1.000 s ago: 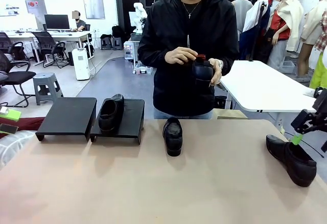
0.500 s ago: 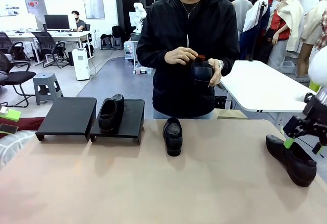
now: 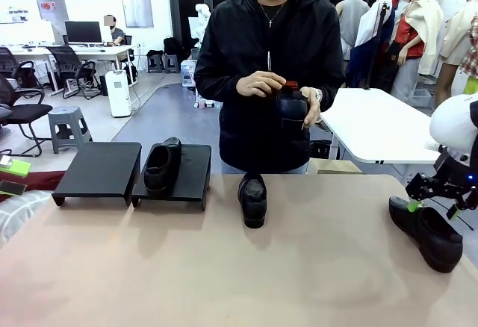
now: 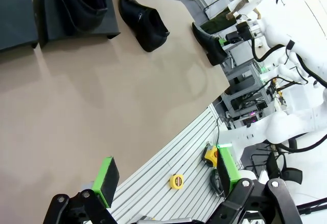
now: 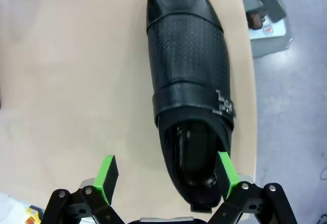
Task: Organize the shoes by placing them on the stand.
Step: Pick up one Shoe and place it in the middle of the table.
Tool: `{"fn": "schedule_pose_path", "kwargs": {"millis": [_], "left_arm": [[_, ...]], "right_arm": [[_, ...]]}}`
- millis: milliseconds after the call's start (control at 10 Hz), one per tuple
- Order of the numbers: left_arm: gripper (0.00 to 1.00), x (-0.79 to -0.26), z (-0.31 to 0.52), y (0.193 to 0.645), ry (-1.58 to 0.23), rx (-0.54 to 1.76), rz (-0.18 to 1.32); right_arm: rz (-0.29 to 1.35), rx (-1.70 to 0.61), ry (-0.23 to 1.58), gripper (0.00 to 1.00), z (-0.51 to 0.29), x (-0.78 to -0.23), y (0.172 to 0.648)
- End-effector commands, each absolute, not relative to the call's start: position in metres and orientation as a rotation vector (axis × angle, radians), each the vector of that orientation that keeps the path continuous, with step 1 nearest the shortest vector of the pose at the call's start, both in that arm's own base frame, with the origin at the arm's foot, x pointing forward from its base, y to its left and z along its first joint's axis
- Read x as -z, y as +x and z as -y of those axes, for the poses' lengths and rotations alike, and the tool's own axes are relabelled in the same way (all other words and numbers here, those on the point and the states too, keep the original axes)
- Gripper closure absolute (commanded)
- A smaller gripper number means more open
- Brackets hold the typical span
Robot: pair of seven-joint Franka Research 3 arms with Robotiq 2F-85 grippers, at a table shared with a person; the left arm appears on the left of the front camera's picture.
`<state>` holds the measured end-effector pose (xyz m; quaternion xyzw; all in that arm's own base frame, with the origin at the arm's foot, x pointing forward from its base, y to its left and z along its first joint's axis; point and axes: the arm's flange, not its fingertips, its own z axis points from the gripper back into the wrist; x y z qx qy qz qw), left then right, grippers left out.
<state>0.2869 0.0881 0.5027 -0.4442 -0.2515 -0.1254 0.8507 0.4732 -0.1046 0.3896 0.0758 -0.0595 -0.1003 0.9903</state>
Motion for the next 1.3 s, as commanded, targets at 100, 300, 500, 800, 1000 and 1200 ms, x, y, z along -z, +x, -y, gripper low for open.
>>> {"fn": "schedule_pose_path", "kwargs": {"millis": [100, 300, 500, 800, 1000, 1200], "left_arm": [[0.00, -0.503, -0.088, 0.288, -0.952, 0.281, 0.552], [0.00, -0.503, -0.088, 0.288, -0.952, 0.281, 0.552], [0.00, -0.503, -0.088, 0.288, -0.952, 0.281, 0.552], [0.00, -0.503, -0.088, 0.288, -0.952, 0.281, 0.552], [0.00, -0.503, -0.088, 0.288, -0.952, 0.281, 0.552], [0.00, -0.503, -0.088, 0.288, -0.952, 0.281, 0.552]], "right_arm": [[0.080, 0.232, 0.175, 0.00, 0.101, -0.379, 0.494], [0.064, 0.239, 0.181, 0.00, 0.097, -0.370, 0.500], [0.028, 0.233, 0.202, 0.00, 0.090, -0.357, 0.499], [0.019, 0.234, 0.203, 0.00, 0.084, -0.361, 0.494], [0.000, 0.221, 0.177, 0.00, 0.078, -0.351, 0.497], [-0.016, 0.204, 0.183, 0.59, 0.077, -0.350, 0.497]]}}
